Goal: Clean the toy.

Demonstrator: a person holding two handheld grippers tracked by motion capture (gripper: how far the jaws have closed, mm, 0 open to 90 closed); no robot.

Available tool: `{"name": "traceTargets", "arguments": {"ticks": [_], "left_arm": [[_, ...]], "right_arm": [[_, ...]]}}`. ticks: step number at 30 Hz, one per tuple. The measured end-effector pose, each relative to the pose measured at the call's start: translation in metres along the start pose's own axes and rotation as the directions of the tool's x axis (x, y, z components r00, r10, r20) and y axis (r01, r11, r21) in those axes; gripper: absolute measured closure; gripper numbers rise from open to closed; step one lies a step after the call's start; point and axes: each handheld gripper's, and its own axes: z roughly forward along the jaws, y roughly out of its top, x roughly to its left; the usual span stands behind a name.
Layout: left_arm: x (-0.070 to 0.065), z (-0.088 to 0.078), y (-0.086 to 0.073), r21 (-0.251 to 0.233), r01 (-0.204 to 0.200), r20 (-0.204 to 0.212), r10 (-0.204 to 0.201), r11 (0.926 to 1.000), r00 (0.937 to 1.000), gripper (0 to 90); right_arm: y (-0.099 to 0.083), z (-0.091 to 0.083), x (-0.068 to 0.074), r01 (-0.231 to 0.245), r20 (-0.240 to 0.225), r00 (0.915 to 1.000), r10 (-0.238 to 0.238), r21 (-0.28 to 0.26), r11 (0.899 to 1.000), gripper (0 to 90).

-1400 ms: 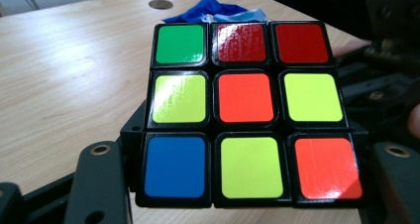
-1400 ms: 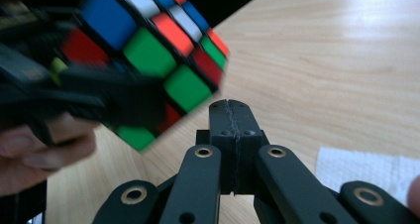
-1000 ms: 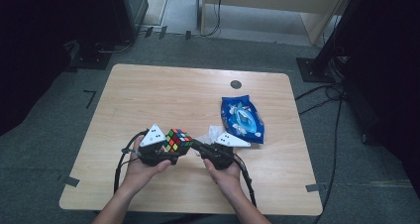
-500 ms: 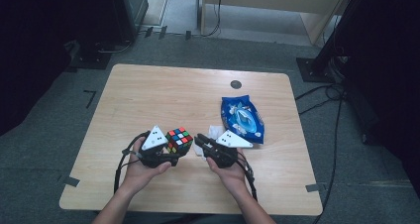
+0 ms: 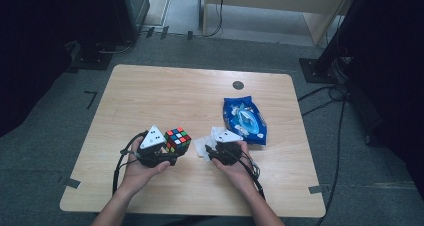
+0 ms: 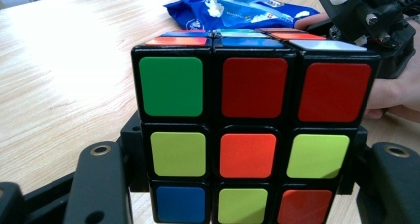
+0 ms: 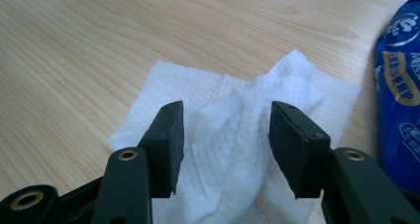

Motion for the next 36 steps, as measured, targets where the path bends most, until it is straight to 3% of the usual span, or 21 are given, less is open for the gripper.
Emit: {"name": "traceTargets", "arguments": {"ticks": [15,21,25,28,31,36], "left_arm": [[-0.001,0.001,-0.001,0.005,-0.001,0.001,0.001,1.0,1.0,33.8],[-0.002,0.002,-0.001,0.009,-0.004,0.005,0.003,1.0,1.0,33.8],[-0.003,0.002,-0.001,0.008,-0.004,0.007,0.004,1.0,1.0,33.8],[-0.004,0.003,-0.001,0.01,-0.01,0.009,0.01,0.9999,0.9999,33.8],[-0.006,0.005,-0.002,0.018,-0.021,0.004,0.021,0.9996,0.9998,33.8],[-0.008,0.008,-0.004,0.033,-0.032,0.011,0.032,0.9989,0.9994,33.8]], "right_arm": [[-0.005,0.002,0.0,-0.018,0.023,0.9996,0.018,0.006,1.0,52.9],[-0.006,0.001,-0.001,-0.048,0.06,0.997,0.049,-0.006,0.999,66.8],[-0.008,-0.001,0.0,-0.049,0.059,0.997,0.049,-0.006,0.999,83.5],[-0.008,-0.002,0.001,-0.049,0.059,0.997,0.05,-0.011,0.999,86.9],[-0.002,-0.008,0.005,-0.053,0.03,0.998,0.055,-0.043,0.998,87.2],[0.018,-0.035,0.017,-0.039,-0.003,0.9992,0.039,-0.148,0.988,87.3]]}}
